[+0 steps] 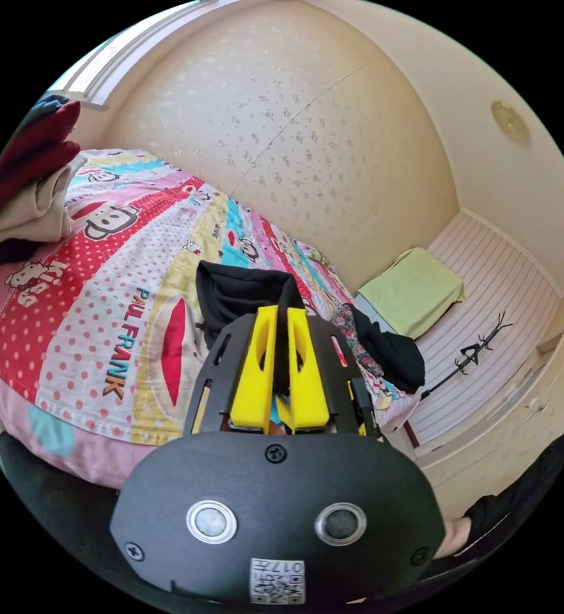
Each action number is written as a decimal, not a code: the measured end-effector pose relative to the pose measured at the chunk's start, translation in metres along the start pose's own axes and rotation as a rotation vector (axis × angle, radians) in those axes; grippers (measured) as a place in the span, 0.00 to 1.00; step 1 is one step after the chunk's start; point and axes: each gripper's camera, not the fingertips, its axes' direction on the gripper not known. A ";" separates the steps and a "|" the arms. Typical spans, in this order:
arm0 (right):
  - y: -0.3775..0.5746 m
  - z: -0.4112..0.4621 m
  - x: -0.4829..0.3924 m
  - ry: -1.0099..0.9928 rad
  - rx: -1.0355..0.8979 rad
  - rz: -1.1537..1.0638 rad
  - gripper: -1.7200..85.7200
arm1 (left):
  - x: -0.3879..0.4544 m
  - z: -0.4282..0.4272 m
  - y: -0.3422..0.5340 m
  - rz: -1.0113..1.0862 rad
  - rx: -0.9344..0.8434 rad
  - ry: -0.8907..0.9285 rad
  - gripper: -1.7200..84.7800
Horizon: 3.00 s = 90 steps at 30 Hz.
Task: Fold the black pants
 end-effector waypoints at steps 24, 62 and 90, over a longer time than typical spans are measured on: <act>-0.041 -0.021 -0.024 0.207 0.001 -0.085 0.13 | -0.064 0.012 0.041 -0.482 -0.108 0.024 0.29; 0.129 0.418 -0.249 0.007 -0.883 -1.265 0.11 | -0.103 -0.410 -0.100 0.153 0.514 0.205 0.14; 0.032 0.684 0.038 0.572 -1.062 -0.686 0.14 | -0.310 -0.429 -0.018 -0.405 0.406 -0.226 0.12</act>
